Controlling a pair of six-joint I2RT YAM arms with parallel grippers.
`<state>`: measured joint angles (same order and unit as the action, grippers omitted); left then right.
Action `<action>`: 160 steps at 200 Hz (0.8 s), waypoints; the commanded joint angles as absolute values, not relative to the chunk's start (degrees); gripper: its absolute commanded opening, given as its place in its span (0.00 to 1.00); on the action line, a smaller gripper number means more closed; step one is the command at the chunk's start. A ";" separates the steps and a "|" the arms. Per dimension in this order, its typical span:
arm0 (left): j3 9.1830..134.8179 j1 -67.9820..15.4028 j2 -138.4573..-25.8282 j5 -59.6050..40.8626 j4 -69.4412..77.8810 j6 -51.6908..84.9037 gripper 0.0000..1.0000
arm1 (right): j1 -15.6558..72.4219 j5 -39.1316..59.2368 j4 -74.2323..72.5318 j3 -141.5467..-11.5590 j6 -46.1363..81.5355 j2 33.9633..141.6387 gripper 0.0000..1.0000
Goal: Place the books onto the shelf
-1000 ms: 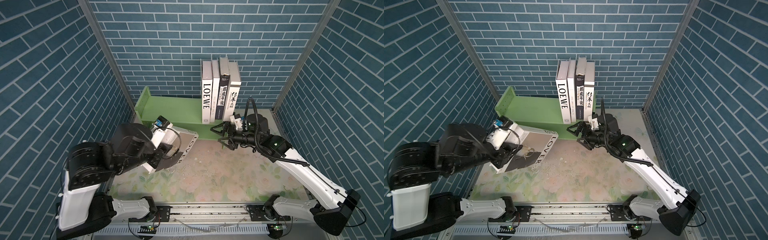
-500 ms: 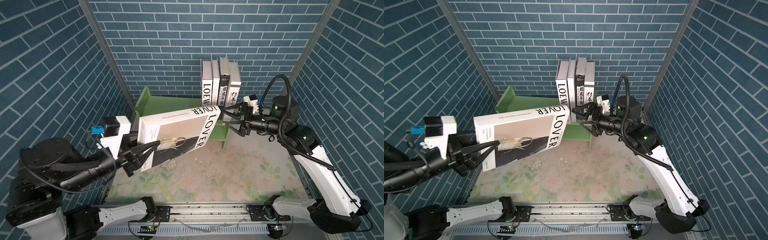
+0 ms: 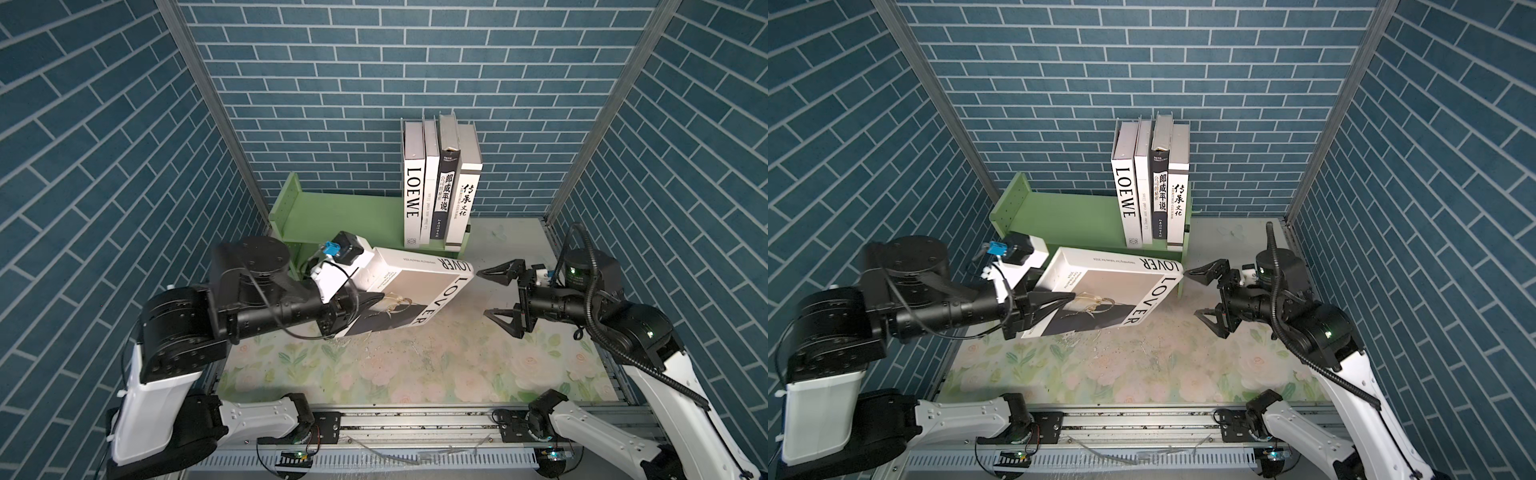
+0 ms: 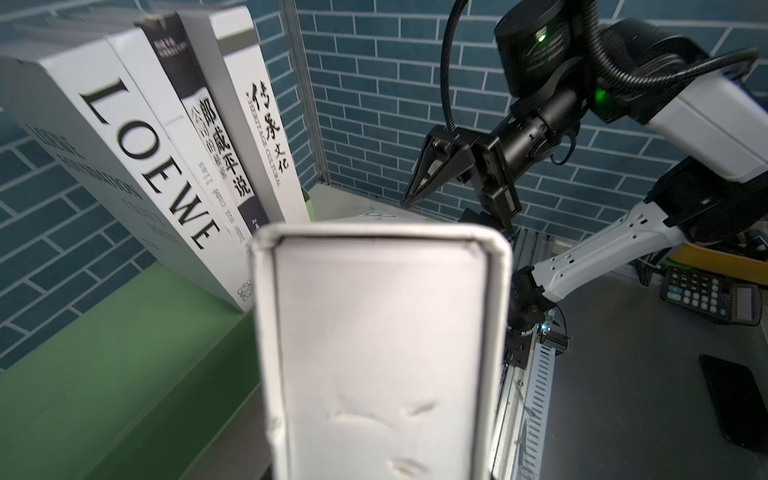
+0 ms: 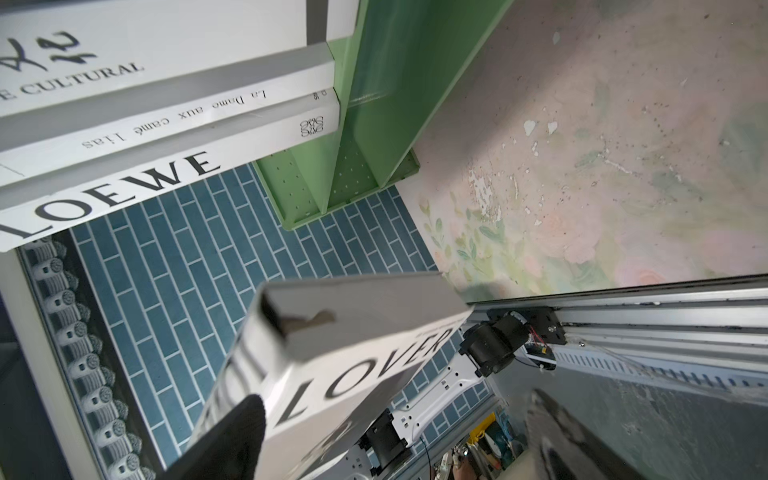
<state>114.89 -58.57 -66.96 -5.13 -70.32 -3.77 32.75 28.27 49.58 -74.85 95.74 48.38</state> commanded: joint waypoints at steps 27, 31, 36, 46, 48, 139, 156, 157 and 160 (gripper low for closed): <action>108.20 -58.88 -68.79 -3.83 -69.10 -6.07 0.07 | 32.79 23.50 41.97 -64.34 109.81 42.04 0.96; 107.90 -58.89 -68.75 -4.42 -68.60 -6.12 0.07 | 32.86 23.75 41.16 -63.94 110.29 42.29 0.96; 107.53 -58.89 -68.78 -5.00 -68.00 -6.11 0.07 | 32.74 23.94 40.24 -63.74 110.62 42.78 0.97; 107.16 -58.84 -68.98 -5.87 -67.36 -6.28 0.07 | 32.87 24.38 39.40 -64.25 110.74 44.18 0.96; 107.21 -58.90 -69.10 -6.06 -67.33 -6.29 0.07 | 32.83 24.46 39.27 -64.36 110.74 44.55 0.96; 102.30 -67.77 -69.06 2.86 -62.58 -12.82 0.06 | 32.96 27.03 40.43 -71.22 116.17 56.21 0.93; 98.95 -68.61 -67.60 4.94 -58.18 -14.55 0.06 | 33.32 27.32 40.52 -71.37 116.84 57.24 0.93; 98.83 -68.67 -67.55 5.06 -58.05 -14.66 0.06 | 33.36 27.33 40.48 -71.32 116.87 57.32 0.92; 98.21 -68.65 -67.31 5.48 -57.29 -15.03 0.06 | 33.46 27.41 40.39 -71.24 116.89 57.49 0.92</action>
